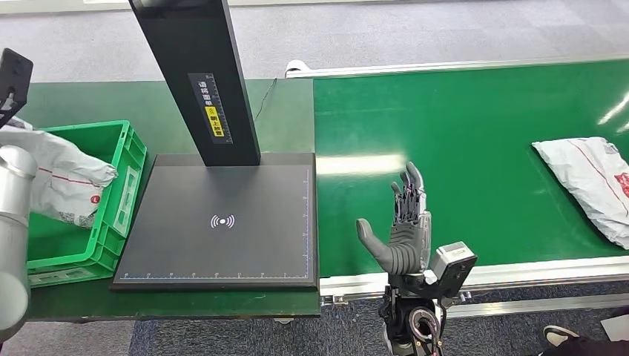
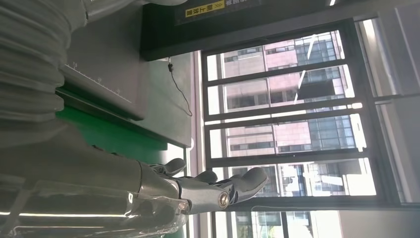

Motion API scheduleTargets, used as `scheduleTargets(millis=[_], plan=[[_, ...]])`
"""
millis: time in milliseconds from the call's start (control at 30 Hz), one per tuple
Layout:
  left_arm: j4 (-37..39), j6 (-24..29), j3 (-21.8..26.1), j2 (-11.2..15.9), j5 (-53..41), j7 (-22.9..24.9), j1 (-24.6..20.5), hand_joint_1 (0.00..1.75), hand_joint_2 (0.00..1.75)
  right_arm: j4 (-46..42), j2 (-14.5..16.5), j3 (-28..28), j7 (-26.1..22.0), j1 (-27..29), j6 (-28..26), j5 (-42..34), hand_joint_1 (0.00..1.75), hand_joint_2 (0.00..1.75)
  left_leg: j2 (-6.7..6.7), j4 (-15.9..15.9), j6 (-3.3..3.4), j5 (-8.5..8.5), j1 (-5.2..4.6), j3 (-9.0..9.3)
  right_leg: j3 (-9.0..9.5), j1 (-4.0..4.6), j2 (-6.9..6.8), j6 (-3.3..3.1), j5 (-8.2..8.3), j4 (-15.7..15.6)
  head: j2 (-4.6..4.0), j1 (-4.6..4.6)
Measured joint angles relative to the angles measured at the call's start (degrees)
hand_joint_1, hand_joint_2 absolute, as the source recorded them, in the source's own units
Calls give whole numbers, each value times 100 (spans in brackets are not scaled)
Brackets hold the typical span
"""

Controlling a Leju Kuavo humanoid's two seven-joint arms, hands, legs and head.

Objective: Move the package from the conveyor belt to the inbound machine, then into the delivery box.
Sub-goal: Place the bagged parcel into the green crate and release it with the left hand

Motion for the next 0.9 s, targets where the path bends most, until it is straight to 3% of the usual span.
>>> scheduleTargets(millis=[400, 500, 700, 767, 833, 900], plan=[[-3, 146, 131, 2, -146, -233, -169, 0, 175, 147, -14, 50, -62, -18, 16, 3, 0, 175, 0, 0, 0, 0, 0, 2, 1, 0, 0, 0, 0, 1, 1, 0], [-24, 254, 255, 2, 52, -483, -211, 0, 175, 176, -24, 66, -77, -19, 17, -3, 0, 175, 0, 0, 0, 0, 0, 2, 0, 0, 0, 0, 0, 1, 1, 0], [-126, 428, 615, -13, 605, -1324, -358, 0, 175, 215, -44, 90, -89, -33, 15, -12, 0, 175, 1, 0, 0, 0, 0, 2, -1, 0, 0, 0, 0, 0, 1, 0], [-198, 353, 763, -108, 1235, -2047, -360, 0, 175, 222, -51, 99, -90, -34, 4, -25, 0, 175, -2, 1, 0, 0, -1, 3, -1, 0, -1, 0, 0, -2, 1, 0], [-352, -122, 949, -336, 2375, -3137, -263, 0, 175, 225, -52, 103, -90, -34, -29, -40, 0, 175, -14, 1, 0, 0, -4, 6, 4, -3, -10, 2, -1, -4, 1, -1], [-644, -991, 1051, -691, 3747, -4177, 63, 0, 175, 225, -52, 102, -81, -34, -71, -30, 0, 87, -29, 0, 1, 0, -7, 12, 16, -9, -23, 5, -4, -5, 1, -1]])
